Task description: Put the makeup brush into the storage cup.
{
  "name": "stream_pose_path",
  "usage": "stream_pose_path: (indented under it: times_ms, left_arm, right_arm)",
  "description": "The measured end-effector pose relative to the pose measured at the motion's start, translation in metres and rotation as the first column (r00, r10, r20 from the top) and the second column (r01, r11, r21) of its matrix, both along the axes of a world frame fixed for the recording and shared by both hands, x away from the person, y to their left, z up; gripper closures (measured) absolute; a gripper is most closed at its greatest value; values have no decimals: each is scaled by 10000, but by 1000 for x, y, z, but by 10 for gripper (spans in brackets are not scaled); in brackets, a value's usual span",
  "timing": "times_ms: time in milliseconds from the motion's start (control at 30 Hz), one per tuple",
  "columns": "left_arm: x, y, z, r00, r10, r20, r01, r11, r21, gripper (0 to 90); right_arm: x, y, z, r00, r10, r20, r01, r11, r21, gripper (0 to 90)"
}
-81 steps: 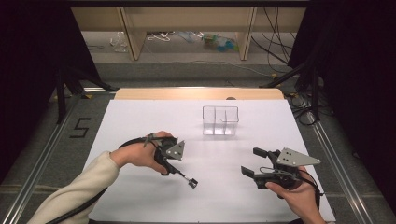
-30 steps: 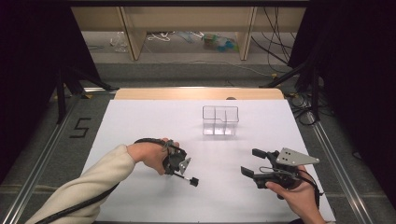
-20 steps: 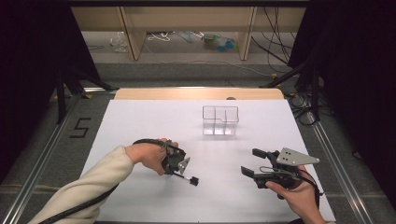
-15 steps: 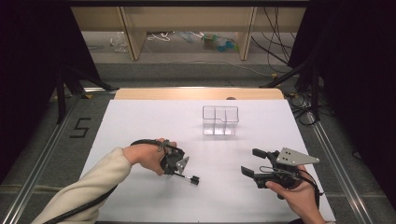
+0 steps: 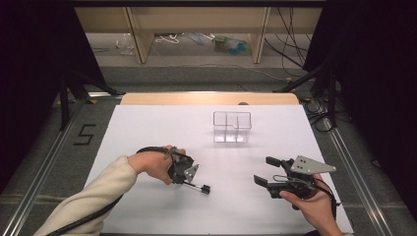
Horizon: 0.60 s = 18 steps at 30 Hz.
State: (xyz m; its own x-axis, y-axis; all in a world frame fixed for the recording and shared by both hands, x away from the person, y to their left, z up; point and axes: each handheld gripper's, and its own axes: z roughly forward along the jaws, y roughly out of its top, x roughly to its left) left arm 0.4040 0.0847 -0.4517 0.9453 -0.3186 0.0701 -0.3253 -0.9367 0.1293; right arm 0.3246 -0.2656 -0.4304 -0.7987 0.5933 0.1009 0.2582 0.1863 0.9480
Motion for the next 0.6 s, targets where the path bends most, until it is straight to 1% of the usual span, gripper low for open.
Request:
stream_pose_path:
  times_ms: [33,67,100,133,167,267,367,433,500,600]
  left_arm:
    - [0,0,2,10000,-13,29,14,10000,-32,856]
    - [0,-1,3,10000,8,58,-8,9999,-115,857]
    - [0,-1,5,10000,32,58,-31,9998,-192,856]
    - [0,-1,7,9999,33,103,-30,9996,-264,857]
    - [-1,-1,8,9999,52,90,-49,9995,-303,857]
    - [-2,0,12,9999,75,140,-69,9989,-455,857]
    - [-4,1,15,9998,124,183,-112,9980,-622,857]
    - [-5,2,17,9996,164,212,-148,9972,-740,857]
    - [-6,3,19,9994,171,294,-145,9964,-835,857]
    - [-7,4,22,9991,269,313,-236,9945,-1022,857]
  right_arm:
    - [-1,-2,2,9998,-85,-205,78,9995,-299,213]
    - [-1,0,0,9999,-40,-92,40,10000,-71,214]
    - [0,0,0,10000,-26,3,26,10000,-43,214]
    - [0,0,0,10000,-16,-24,16,10000,-15,214]
    - [0,0,0,10000,-7,-37,7,10000,-83,214]
    - [0,0,0,10000,8,3,-8,10000,-2,214]
    - [0,0,0,10000,3,-11,-3,10000,6,214]
    - [0,0,0,10000,-13,-18,13,10000,-86,214]
    - [0,0,0,10000,48,32,-48,10000,-14,214]
    - [0,0,0,10000,24,-10,-24,10000,-31,214]
